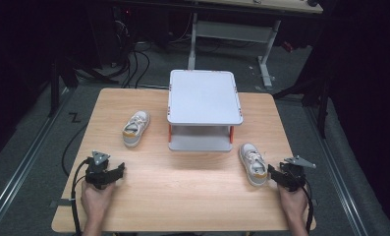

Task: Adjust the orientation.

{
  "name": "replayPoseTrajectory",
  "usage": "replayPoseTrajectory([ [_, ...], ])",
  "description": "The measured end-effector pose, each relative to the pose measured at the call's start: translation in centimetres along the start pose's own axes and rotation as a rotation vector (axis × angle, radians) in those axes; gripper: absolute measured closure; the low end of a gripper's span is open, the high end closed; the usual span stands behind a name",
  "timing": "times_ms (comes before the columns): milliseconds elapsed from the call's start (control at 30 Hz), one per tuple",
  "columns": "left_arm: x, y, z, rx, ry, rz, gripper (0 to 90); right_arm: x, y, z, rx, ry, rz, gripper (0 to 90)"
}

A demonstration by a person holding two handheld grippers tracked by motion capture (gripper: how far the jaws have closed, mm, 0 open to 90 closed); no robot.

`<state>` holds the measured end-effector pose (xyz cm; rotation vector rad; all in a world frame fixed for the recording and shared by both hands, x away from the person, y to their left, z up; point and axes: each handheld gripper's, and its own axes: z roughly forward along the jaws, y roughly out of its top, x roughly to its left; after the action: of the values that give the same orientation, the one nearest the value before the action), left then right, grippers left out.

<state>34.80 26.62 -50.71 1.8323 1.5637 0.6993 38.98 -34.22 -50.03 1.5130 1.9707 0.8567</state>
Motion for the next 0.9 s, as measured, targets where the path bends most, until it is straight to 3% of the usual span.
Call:
replayPoseTrajectory([
  [433, -0.02, 0.06, 0.07, 0.008, -0.014, 0.017, 27.5, 0.02, 0.01, 0.01, 0.001, 0.002, -0.002, 45.9],
  [733, 0.24, 0.05, -0.04, 0.005, -0.03, 0.013, 32.1, 0.02, 0.01, 0.01, 0.002, 0.003, -0.003, 45.2],
  [800, 0.53, 0.37, -0.33, 0.029, -0.049, -0.024, 37.3, 0.02, 0.01, 0.01, 0.002, 0.004, -0.004, 44.9],
  [900, 0.59, 0.49, -0.37, 0.035, -0.043, -0.023, 36.7, 0.03, 0.01, 0.01, 0.002, 0.005, -0.004, 44.7],
])
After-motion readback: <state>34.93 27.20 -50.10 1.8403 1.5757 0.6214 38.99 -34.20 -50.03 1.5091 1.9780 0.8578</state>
